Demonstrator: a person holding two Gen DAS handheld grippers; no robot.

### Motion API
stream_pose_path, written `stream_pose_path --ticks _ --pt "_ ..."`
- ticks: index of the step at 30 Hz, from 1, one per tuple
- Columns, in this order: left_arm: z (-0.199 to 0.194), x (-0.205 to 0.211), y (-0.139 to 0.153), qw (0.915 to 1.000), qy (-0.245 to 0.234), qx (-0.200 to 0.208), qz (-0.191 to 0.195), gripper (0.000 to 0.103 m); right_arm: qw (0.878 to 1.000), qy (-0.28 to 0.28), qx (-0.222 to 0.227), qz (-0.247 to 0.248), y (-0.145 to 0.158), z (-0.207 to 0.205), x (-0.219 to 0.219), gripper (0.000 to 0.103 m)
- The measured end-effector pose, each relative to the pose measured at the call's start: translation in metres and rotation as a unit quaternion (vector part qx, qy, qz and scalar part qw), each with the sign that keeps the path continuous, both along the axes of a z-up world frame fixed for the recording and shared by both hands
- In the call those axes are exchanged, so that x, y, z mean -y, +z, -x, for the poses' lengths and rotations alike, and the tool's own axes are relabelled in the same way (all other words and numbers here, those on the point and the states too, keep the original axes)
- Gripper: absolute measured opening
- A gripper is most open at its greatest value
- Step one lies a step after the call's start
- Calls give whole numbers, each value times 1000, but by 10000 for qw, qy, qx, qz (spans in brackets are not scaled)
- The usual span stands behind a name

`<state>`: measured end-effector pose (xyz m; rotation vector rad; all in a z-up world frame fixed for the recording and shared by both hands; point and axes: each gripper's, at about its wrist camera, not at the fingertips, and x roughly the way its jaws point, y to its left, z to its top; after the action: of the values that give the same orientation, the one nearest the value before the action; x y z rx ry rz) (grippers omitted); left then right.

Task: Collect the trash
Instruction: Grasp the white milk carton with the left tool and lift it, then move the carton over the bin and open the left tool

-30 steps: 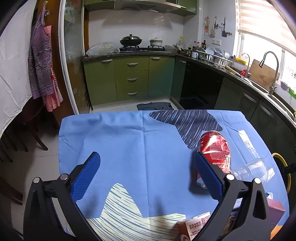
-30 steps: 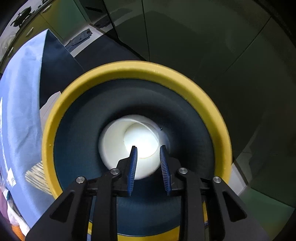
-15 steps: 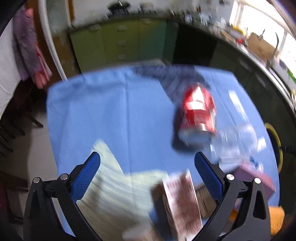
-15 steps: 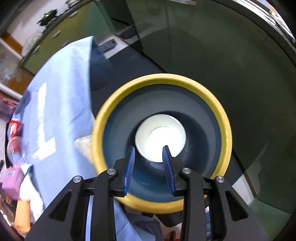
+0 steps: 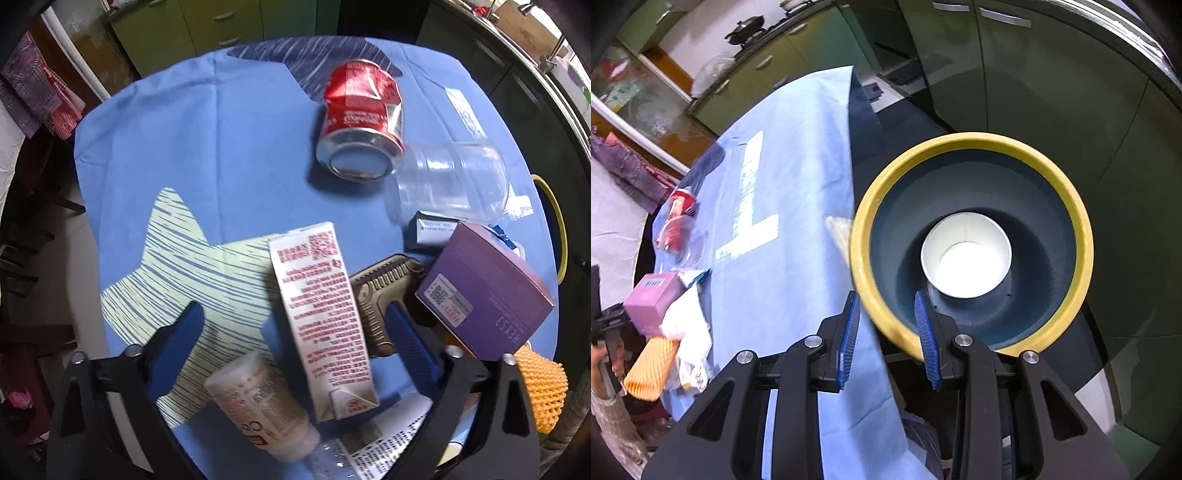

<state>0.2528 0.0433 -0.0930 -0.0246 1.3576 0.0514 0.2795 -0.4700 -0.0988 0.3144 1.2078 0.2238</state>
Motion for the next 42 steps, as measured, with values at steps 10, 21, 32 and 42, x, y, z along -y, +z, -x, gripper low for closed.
stream_pose_path --ticks 10,21,32,42 --pt "-8 1 -17 9984 212 -434 293 42 9997 151 158 -107 2 28 8 35" --pt "-2 2 3 9990 215 -114 381 34 9992 206 244 -254 2 36 10 35" --pt "0 14 80 9960 8 865 210 34 9981 218 505 -266 13 51 11 35" --pt "7 176 160 9684 -1678 1649 833 34 9905 -123 1366 -88 40 95 27 39"
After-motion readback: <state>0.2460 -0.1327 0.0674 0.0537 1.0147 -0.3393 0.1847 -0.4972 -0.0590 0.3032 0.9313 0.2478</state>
